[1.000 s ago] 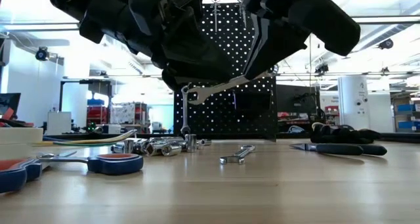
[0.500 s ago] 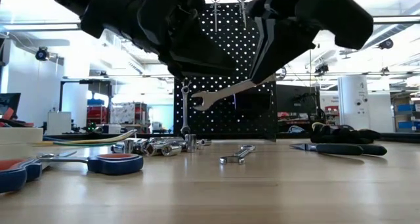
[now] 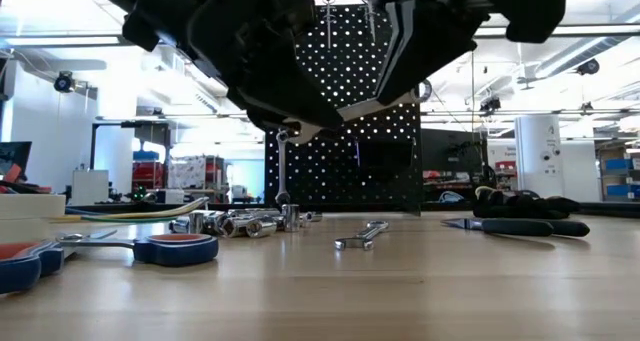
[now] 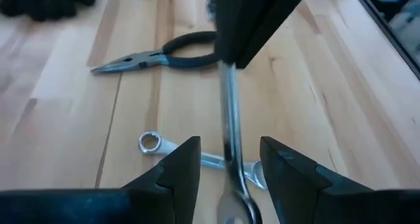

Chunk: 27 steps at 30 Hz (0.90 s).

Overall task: Hang tools onto peg board
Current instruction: Hang the wrench on the peg board

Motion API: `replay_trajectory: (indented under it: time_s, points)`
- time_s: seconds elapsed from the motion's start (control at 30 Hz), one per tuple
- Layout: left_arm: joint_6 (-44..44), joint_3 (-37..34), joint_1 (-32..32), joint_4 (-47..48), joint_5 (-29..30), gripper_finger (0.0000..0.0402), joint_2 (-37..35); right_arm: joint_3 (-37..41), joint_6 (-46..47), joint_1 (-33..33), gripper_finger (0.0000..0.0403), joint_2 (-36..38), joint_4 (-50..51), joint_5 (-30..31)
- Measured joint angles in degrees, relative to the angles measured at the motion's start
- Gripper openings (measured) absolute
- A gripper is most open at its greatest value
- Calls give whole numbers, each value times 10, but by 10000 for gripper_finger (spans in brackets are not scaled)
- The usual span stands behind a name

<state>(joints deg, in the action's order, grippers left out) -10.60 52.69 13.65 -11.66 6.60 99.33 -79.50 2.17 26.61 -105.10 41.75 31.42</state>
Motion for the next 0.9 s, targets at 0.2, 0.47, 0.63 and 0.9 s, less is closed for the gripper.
replay_trajectory:
  time_s: [0.2,0.47,0.63,0.9]
  points:
    - [9,0,0,-9,21,65,0,0,7,0,0,7,4,-2]
    - [26,-1,0,-15,22,7,0,0,85,-3,2,8,3,39]
    - [21,-32,-1,-101,74,4,0,0,173,-7,38,31,5,85]
    - [-36,-199,-42,-451,80,2,0,33,277,43,123,107,14,195]
